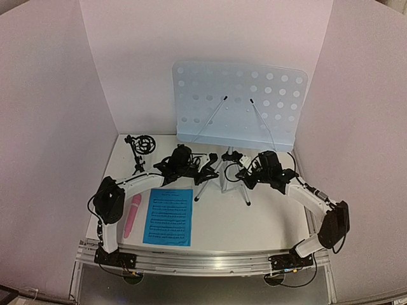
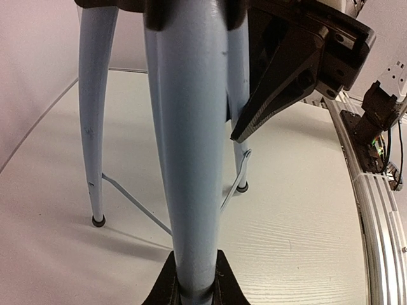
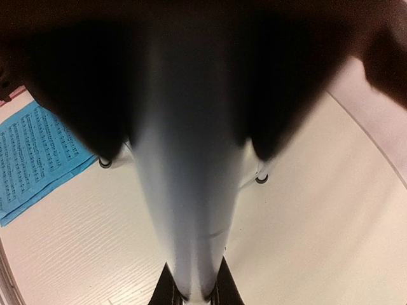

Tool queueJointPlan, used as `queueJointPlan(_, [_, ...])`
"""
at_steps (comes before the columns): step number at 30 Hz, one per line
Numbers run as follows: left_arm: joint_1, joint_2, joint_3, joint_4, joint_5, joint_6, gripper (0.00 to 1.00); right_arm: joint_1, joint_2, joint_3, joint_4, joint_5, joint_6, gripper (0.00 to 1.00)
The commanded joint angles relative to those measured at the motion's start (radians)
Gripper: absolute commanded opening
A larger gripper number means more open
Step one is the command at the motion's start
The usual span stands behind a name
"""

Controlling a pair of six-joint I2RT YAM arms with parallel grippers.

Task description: Set up the instrument practice props

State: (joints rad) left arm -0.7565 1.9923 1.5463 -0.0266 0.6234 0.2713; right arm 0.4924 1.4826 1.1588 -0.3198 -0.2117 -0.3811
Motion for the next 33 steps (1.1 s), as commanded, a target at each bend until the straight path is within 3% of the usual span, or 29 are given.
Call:
queueJointPlan(1, [0.109, -0.065, 0.086, -0.042, -0.142, 0.083, 0.00, -0.163, -0.079, -0.016, -0.191, 0.188, -0.102, 0.00])
queueJointPlan(10, [0.122, -0.024, 0.138, -0.077, -0.138, 0.193, 0.00, -0.216, -0.025, 0.067, -0.232, 0.210, -0.222, 0.00])
queueJointPlan(21, [0.187, 0.128, 0.455, -0.387, -0.064, 0.192, 0.00, -0.228, 0.291, 0.444, -0.358, 0.009, -0.178, 0.00])
queueJointPlan(27, [0.226, 0.109, 0.373, -0.299, -0.099, 0.232, 0.00, -0.227, 0.368, 0.488, -0.372, 0.024, -0.210, 0.00])
queueJointPlan(33, [0.269, 0.128, 0.382, -0.297, -0.143, 0.345, 0.00, -0.228, 0.395, 0.501, -0.371, 0.055, -0.249, 0.00])
